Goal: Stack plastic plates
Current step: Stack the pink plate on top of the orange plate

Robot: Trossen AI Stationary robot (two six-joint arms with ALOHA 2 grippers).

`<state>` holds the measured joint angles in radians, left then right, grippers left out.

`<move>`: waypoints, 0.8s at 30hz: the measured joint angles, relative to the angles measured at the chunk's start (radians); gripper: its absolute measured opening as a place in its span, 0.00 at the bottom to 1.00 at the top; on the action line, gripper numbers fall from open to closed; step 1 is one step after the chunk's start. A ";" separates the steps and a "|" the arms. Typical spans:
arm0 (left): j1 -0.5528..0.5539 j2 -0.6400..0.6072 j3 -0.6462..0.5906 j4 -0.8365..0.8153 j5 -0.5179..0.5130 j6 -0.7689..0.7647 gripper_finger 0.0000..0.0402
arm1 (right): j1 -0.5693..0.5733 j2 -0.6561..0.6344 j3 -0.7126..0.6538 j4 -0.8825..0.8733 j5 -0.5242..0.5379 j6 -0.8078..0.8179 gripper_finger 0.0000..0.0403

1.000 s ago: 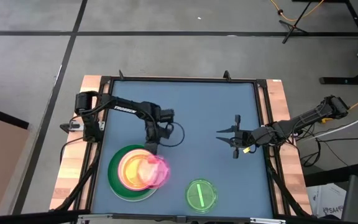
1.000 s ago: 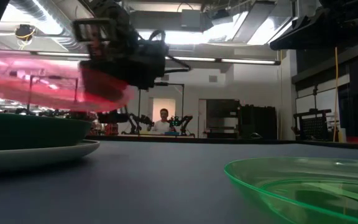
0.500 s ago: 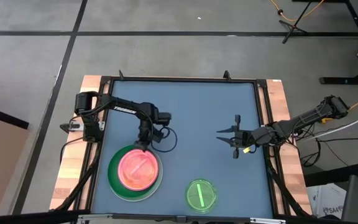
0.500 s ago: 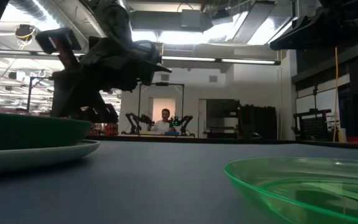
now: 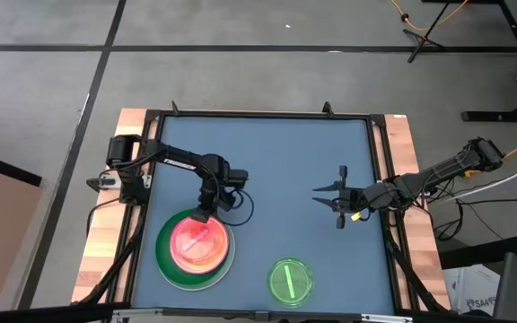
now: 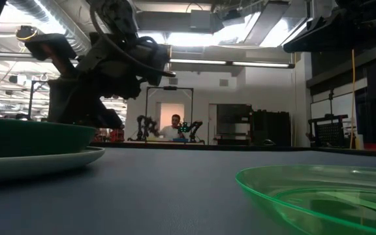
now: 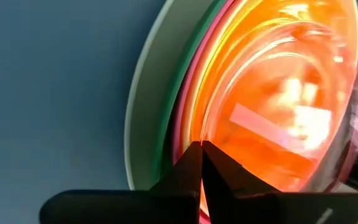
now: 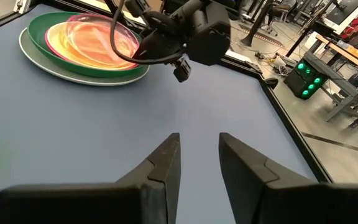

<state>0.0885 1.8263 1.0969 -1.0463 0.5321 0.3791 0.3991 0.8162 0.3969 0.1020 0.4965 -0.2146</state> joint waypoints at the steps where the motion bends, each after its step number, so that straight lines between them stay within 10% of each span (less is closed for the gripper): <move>1: -0.007 0.000 0.000 0.005 -0.005 -0.012 0.00 | 0.000 0.000 0.000 0.000 0.000 0.000 0.26; 24: -0.040 0.000 0.000 0.016 -0.023 -0.220 0.00 | 0.000 0.000 0.000 0.000 0.000 0.000 0.26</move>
<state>0.0486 1.8263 1.0969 -1.0302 0.5087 0.1590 0.3989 0.8162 0.3969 0.1020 0.4965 -0.2150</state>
